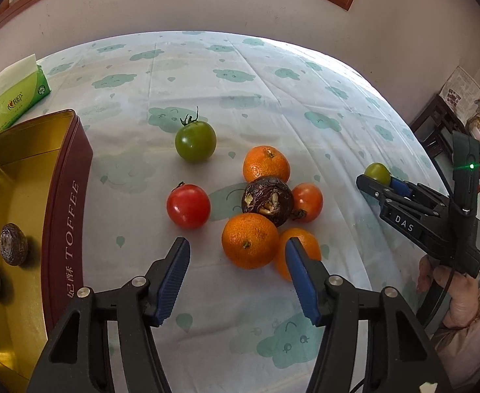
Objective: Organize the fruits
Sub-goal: 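Move the left gripper toward an orange tangerine while the right holds the green tomato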
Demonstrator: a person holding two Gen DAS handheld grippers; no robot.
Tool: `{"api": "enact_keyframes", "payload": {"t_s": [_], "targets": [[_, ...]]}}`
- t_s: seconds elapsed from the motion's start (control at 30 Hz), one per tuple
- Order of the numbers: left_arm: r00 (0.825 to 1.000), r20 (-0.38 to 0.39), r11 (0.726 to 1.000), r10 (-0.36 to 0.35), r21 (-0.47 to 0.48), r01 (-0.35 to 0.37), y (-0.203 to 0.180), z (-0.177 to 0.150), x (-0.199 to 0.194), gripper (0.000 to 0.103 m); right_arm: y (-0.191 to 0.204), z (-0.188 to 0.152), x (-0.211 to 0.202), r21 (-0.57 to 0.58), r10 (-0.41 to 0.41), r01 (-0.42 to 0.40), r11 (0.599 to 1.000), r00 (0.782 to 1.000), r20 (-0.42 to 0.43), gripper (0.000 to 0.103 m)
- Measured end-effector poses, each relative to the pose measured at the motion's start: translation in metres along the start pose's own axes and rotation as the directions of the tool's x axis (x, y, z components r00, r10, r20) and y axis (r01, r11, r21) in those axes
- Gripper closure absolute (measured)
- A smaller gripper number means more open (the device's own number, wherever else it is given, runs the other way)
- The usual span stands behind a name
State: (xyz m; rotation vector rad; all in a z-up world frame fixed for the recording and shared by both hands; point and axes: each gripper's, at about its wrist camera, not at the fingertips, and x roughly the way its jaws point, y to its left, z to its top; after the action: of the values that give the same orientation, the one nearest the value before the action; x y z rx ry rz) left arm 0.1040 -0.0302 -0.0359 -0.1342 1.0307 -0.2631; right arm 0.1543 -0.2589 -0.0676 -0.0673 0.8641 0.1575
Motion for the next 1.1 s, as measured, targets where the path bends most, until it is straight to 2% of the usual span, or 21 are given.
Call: {"api": "enact_keyframes", "payload": {"t_s": [0.17,0.23,0.3,0.37,0.63,0.77,0.87,1.03,1.1], "targets": [[1.0,0.006,1.0,-0.018,-0.012,0.018,0.0,0.009,0.005,0.048,0.0,0.0,0.0,0.0,-0.001,0.001,1.0,1.0,0.0,0.065],[1.0,0.009,1.0,-0.029,-0.01,0.029,-0.002,0.01,0.005,0.056,0.0,0.0,0.0,-0.001,-0.001,0.001,1.0,1.0,0.0,0.065],[0.998,0.005,0.998,-0.055,-0.015,0.055,-0.001,0.009,0.004,0.067,0.0,0.0,0.0,-0.001,-0.002,0.002,1.0,1.0,0.0,0.065],[0.999,0.006,0.999,-0.051,-0.019,0.051,-0.001,0.007,0.003,0.071,0.0,0.0,0.0,-0.001,-0.001,0.001,1.0,1.0,0.0,0.065],[0.998,-0.003,0.998,-0.059,-0.001,0.059,0.003,-0.005,-0.012,0.075,0.0,0.001,0.0,-0.001,-0.002,0.002,1.0,1.0,-0.001,0.065],[0.998,-0.001,0.998,-0.06,0.014,0.06,0.004,-0.009,-0.021,0.085,0.0,0.001,0.0,-0.001,-0.002,0.002,1.0,1.0,-0.001,0.065],[0.999,-0.006,0.998,-0.049,0.025,0.049,0.003,-0.009,-0.02,0.085,0.001,0.001,0.0,-0.001,-0.003,0.003,1.0,1.0,-0.001,0.065],[0.998,-0.023,0.998,-0.057,0.014,0.057,0.003,-0.009,-0.014,0.075,0.0,0.001,0.0,-0.001,-0.002,0.002,1.0,1.0,-0.001,0.065],[0.998,-0.024,0.998,-0.055,0.02,0.056,0.002,-0.011,-0.015,0.074,0.001,0.001,0.0,-0.001,-0.002,0.002,1.0,1.0,-0.001,0.065]]}}
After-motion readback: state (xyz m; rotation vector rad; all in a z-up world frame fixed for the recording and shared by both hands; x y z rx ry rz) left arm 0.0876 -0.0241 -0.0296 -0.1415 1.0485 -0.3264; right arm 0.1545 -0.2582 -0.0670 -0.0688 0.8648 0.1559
